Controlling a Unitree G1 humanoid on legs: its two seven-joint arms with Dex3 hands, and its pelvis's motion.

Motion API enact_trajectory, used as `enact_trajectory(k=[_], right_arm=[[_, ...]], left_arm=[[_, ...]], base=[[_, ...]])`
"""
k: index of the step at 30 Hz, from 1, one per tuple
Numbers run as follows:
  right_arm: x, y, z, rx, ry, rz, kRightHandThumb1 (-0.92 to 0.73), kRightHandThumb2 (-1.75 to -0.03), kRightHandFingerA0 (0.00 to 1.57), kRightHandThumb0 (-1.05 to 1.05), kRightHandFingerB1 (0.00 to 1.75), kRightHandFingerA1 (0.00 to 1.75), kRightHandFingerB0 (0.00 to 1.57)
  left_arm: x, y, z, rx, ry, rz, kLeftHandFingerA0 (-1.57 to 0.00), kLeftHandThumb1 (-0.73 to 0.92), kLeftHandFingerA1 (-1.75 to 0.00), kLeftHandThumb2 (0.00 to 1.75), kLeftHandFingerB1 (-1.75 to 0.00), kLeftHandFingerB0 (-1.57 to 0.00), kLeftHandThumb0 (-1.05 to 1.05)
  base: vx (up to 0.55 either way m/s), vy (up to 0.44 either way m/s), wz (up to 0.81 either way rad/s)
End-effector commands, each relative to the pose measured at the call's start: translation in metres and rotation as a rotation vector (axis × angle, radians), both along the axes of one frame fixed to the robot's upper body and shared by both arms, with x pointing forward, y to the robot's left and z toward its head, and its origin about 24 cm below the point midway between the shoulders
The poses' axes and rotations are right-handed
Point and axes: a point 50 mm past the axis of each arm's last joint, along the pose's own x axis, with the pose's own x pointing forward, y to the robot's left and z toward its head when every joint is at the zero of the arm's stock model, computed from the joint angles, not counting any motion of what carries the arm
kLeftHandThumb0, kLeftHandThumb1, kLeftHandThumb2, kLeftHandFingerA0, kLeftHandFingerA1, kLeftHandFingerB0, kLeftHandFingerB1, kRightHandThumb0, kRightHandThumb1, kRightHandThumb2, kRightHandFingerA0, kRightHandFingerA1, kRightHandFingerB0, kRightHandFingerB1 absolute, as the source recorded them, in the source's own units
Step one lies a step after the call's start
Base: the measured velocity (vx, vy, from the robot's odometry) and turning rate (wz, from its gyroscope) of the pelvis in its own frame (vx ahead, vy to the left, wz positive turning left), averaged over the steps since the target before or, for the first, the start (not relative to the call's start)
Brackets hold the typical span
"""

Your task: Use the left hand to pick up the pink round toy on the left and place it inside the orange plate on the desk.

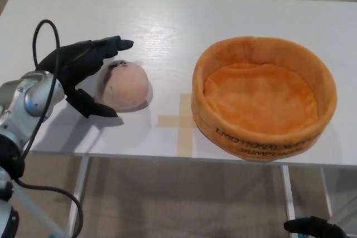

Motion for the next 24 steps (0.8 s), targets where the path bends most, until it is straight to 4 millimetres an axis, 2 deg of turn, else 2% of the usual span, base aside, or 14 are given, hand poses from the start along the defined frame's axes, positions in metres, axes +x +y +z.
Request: enact_trajectory(k=[1,2,3,4,5,6,8,9,11,13,15,16,19,24], right_arm=[[-0.0053,0.0025,-0.0038,0.002,0.018,-0.002,-0.55,-0.55,0.64,-0.10,0.79,0.91,0.58],[-0.0059,0.0027,-0.0039,0.008,0.015,0.006,-0.54,-0.57,0.64,-0.10,0.80,0.92,0.58],[-0.0063,0.0027,-0.0040,0.010,0.014,0.009,-0.54,-0.57,0.64,-0.10,0.80,0.92,0.58],[-0.0041,0.0028,-0.0029,0.012,0.011,0.007,-0.55,-0.57,0.63,-0.10,0.79,0.91,0.57],[-0.0014,0.0030,-0.0016,0.013,0.007,0.004,-0.55,-0.57,0.63,-0.10,0.79,0.91,0.57],[-0.0015,0.0031,-0.0013,0.013,-0.001,-0.002,-0.54,-0.57,0.63,-0.09,0.80,0.92,0.59],[-0.0018,0.0036,-0.0015,0.012,-0.001,0.003,-0.55,-0.57,0.65,-0.10,0.80,0.94,0.58],[-0.0018,0.0036,-0.0016,0.004,0.002,0.008,-0.55,-0.56,0.67,-0.10,0.79,0.95,0.59],[-0.0017,0.0035,-0.0016,-0.009,0.004,0.013,-0.55,-0.56,0.67,-0.10,0.79,0.95,0.59],[-0.0023,0.0035,-0.0020,-0.009,0.009,0.018,-0.55,-0.57,0.68,-0.10,0.78,0.95,0.58],[-0.0039,0.0043,-0.0030,-0.003,0.011,0.012,-0.55,-0.57,0.68,-0.10,0.78,0.95,0.58],[-0.0044,0.0040,-0.0033,0.004,0.011,0.005,-0.55,-0.57,0.64,-0.09,0.79,0.92,0.57],[-0.0018,0.0039,-0.0017,0.002,0.004,0.009,-0.53,-0.58,0.65,-0.11,0.80,0.93,0.59],[-0.0008,0.0043,-0.0010,0.009,-0.005,0.002,-0.52,-0.59,0.68,-0.11,0.82,0.96,0.61]], left_arm=[[0.0017,-0.0016,-0.0032,0.084,-0.039,0.008,-0.02,0.41,-0.16,0.66,-0.32,-0.04,-0.34],[0.0014,-0.0025,-0.0053,0.079,-0.026,0.004,-0.15,0.50,-0.33,0.63,-0.34,-0.10,-0.40],[0.0014,-0.0029,-0.0061,0.077,-0.021,0.002,-0.15,0.50,-0.33,0.63,-0.34,-0.10,-0.40],[0.0021,-0.0035,-0.0046,0.073,-0.025,0.000,-0.36,0.60,-0.34,0.58,-0.30,-0.13,-0.38],[0.0029,-0.0044,-0.0028,0.069,-0.029,-0.001,-0.36,0.60,-0.34,0.58,-0.30,-0.13,-0.38],[0.0005,-0.0061,-0.0039,-0.073,-0.014,-0.012,-0.98,0.74,-0.65,0.62,-0.31,-0.32,-0.18],[-0.0011,-0.0059,-0.0053,-0.145,-0.009,-0.013,-1.02,0.81,-0.59,0.64,-0.32,-0.36,-0.23],[-0.0021,-0.0058,-0.0066,-0.158,-0.016,-0.010,-1.01,0.83,-0.78,0.64,-0.36,-0.51,-0.19],[-0.0033,-0.0059,-0.0079,-0.170,-0.026,-0.008,-1.01,0.83,-0.78,0.64,-0.36,-0.51,-0.19],[-0.0035,-0.0060,-0.0078,-0.185,-0.030,-0.006,-1.11,0.80,-0.83,0.64,-0.40,-0.64,-0.18],[-0.0033,-0.0059,-0.0080,-0.192,-0.025,-0.004,-1.11,0.80,-0.83,0.64,-0.40,-0.64,-0.18],[-0.0033,-0.0064,-0.0082,-0.206,-0.031,0.000,-1.12,0.79,-0.96,0.66,-0.47,-0.76,-0.15],[-0.0022,-0.0062,-0.0069,-0.216,-0.037,0.010,-1.14,0.77,-1.05,0.70,-0.54,-0.87,-0.13],[-0.0015,-0.0046,-0.0073,-0.235,-0.034,0.028,-1.13,0.71,-1.05,0.78,-0.57,-0.92,-0.13]], base=[[0.00,0.000,0.00],[0.00,0.000,0.00],[0.00,0.000,0.00],[0.00,0.000,0.00],[0.00,0.000,0.00],[0.00,0.000,0.00],[0.00,0.000,0.00],[0.00,0.000,0.00],[0.00,0.000,0.00],[0.00,0.000,0.00],[0.00,0.000,0.00],[0.00,0.000,0.00],[0.00,0.000,0.00],[0.00,0.000,0.00]])
